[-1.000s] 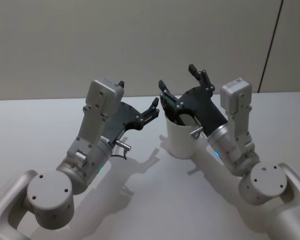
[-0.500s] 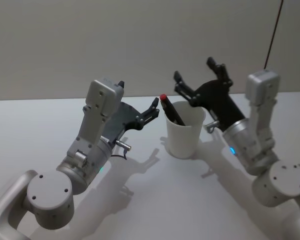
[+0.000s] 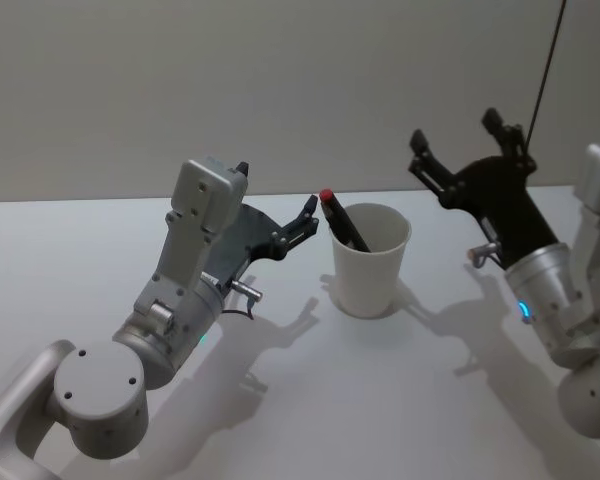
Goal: Place the pen into the pen holder.
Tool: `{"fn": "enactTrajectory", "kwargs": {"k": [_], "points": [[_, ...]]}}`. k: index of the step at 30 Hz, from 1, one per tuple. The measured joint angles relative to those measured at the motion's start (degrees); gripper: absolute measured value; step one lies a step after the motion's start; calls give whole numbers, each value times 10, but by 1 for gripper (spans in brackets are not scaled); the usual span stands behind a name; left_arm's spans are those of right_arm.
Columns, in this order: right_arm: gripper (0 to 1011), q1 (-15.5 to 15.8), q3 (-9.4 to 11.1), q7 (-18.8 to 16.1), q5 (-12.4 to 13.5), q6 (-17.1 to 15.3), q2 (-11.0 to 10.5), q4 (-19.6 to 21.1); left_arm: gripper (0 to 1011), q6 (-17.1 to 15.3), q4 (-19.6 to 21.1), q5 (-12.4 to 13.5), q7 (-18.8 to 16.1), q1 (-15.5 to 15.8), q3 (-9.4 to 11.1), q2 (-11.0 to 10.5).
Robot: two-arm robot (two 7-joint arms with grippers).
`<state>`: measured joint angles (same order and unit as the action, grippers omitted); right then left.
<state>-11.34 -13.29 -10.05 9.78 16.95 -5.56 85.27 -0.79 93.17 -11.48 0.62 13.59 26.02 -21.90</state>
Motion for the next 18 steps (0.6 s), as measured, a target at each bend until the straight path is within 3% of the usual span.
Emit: {"fn": "enactTrajectory", "kwargs": {"k": [6,11,18], "points": [[1001,22,6,15,7,-9,-12,32,1001,0,0,0,0,0,0,0],[1001,22,6,15,8,-11,-13,33,1001,0,0,0,0,0,0,0],[1001,37,6,22,17,-38,-32,52,1001,0,0,0,0,0,0,0]]}}
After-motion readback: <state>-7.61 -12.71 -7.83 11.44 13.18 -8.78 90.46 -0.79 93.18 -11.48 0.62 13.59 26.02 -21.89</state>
